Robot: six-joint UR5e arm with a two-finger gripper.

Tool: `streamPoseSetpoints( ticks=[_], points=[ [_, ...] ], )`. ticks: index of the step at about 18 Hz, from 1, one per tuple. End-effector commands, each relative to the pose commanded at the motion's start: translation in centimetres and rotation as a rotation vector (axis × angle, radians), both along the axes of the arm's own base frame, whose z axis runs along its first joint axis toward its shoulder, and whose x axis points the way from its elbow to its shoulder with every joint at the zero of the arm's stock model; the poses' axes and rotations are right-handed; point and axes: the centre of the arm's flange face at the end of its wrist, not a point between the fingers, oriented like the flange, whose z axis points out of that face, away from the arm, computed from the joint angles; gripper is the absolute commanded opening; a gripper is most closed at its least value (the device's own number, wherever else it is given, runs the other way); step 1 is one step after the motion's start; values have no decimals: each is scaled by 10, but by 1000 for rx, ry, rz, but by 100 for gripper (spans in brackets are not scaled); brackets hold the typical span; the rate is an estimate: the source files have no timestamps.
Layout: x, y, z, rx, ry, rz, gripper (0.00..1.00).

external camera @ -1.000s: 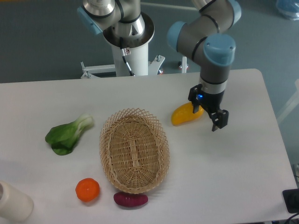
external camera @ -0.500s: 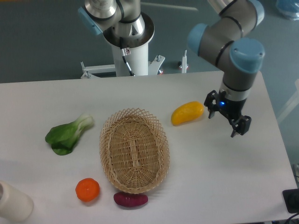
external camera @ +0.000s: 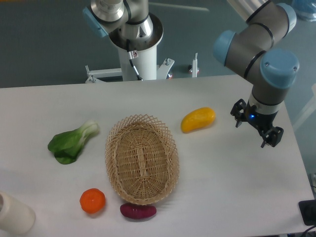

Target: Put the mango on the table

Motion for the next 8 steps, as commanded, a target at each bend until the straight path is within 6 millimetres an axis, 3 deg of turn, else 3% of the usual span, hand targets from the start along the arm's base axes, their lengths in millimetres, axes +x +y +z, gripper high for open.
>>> streamPoseSetpoints(
  ticks=[8],
  points=[
    [6,3,-5,1,3,-12,100]
  ],
)
